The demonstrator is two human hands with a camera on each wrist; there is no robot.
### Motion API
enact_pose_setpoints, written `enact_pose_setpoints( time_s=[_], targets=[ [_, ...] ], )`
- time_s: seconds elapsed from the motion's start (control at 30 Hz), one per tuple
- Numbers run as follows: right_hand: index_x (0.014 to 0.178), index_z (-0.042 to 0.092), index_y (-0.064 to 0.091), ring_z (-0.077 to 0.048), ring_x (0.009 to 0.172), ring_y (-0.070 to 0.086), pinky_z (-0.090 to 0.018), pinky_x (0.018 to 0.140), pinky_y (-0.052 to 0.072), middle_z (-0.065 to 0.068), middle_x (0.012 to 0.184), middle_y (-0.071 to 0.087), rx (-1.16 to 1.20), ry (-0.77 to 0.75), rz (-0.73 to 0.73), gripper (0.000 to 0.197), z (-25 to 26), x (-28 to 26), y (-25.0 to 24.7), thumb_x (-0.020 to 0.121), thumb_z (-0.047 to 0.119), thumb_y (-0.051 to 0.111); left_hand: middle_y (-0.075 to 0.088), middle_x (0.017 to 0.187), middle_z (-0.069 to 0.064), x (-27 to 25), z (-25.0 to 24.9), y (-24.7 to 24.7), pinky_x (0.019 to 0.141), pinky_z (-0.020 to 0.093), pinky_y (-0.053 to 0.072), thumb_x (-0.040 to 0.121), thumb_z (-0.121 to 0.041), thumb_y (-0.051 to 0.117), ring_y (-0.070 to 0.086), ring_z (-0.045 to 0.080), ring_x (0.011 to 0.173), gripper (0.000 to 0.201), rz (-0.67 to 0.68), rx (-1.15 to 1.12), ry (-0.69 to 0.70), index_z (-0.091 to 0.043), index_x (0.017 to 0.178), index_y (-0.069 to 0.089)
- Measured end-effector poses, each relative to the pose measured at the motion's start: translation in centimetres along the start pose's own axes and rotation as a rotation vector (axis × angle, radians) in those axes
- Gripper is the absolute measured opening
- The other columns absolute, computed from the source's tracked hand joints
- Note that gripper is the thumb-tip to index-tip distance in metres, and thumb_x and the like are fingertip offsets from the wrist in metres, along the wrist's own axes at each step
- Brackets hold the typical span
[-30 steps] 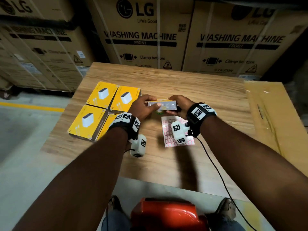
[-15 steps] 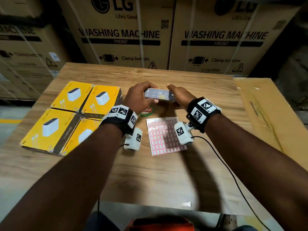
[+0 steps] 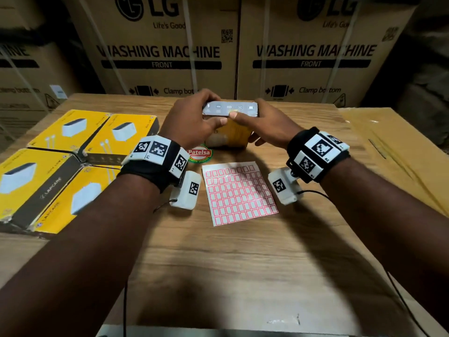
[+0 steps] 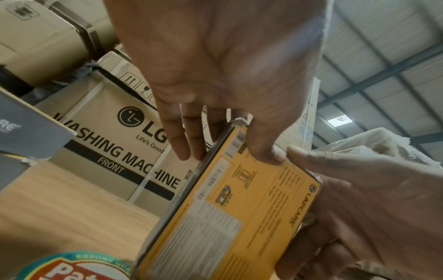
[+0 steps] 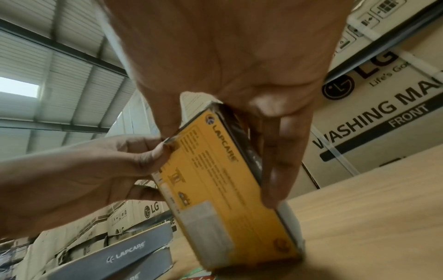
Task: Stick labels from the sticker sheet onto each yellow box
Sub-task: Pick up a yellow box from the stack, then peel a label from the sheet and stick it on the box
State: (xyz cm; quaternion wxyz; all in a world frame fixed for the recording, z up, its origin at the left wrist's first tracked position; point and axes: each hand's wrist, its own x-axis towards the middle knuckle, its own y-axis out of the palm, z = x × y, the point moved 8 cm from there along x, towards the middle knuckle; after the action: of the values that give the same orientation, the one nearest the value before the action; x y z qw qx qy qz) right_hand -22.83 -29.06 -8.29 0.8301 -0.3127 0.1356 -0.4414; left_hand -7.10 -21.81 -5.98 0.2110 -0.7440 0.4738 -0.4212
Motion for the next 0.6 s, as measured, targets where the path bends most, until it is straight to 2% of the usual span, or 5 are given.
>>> enact_pose_setpoints(
  time_s=[0.13, 0.27, 0.37, 0.47, 0.6],
  targets=[
    [0.129, 0.019, 0.044, -0.013, 0.071, 0.066, -0.025, 0.05, 0.054, 0.004, 0.101, 0.063, 0.0, -0.08, -0.043, 0.055, 0.1, -1.9, 0.2, 0.089, 0.053, 0.059, 0.067, 0.106, -0.007, -1.4, -1.1, -0.6, 0.075, 0.03, 0.055, 0.084, -0.041, 0.07, 0.064, 0.011, 0.089, 0.036, -0.015, -0.022, -0.001, -0.025, 0.113, 0.058],
    [0.133, 0.02, 0.045, -0.006, 0.077, 0.061, -0.013, 0.045, 0.044, 0.005, 0.111, 0.061, 0.046, -0.111, -0.074, 0.052, -0.1, -2.8, 0.2, 0.09, 0.044, 0.062, 0.063, 0.115, -0.003, -2.8, -1.5, -0.6, 0.06, 0.003, 0.039, 0.087, -0.033, 0.07, 0.061, 0.011, 0.092, 0.048, 0.002, -0.041, -0.084, -0.019, 0.129, 0.05],
    [0.129, 0.019, 0.047, -0.011, 0.087, 0.061, -0.02, 0.055, 0.046, 0.003, 0.113, 0.062, -0.012, -0.044, -0.029, 0.05, -1.1, -2.1, 0.6, 0.089, 0.044, 0.063, 0.062, 0.12, -0.003, -3.7, 0.2, 1.0, 0.08, 0.021, 0.041, 0.086, -0.034, 0.072, 0.059, 0.015, 0.106, 0.06, 0.084, -0.035, -0.199, -0.018, 0.135, 0.042],
    [0.12, 0.017, 0.05, -0.017, 0.089, 0.065, -0.037, 0.069, 0.059, -0.001, 0.107, 0.064, -0.082, 0.035, 0.023, 0.05, -2.4, -1.5, 1.3, 0.087, 0.053, 0.061, 0.063, 0.126, -0.001, -4.4, 3.1, 3.8, 0.085, 0.026, 0.043, 0.087, -0.04, 0.069, 0.06, 0.02, 0.113, 0.059, 0.284, 0.057, -0.294, -0.018, 0.136, 0.044],
    [0.114, 0.013, 0.05, -0.021, 0.08, 0.069, -0.042, 0.067, 0.061, -0.005, 0.099, 0.066, -0.073, 0.068, -0.002, 0.046, -2.8, -1.4, 1.0, 0.09, 0.051, 0.059, 0.062, 0.128, 0.003, -4.3, 4.0, 4.5, 0.089, 0.032, 0.047, 0.091, -0.049, 0.058, 0.06, 0.024, 0.111, 0.05, 0.35, 0.089, -0.363, -0.018, 0.13, 0.052]
  ],
)
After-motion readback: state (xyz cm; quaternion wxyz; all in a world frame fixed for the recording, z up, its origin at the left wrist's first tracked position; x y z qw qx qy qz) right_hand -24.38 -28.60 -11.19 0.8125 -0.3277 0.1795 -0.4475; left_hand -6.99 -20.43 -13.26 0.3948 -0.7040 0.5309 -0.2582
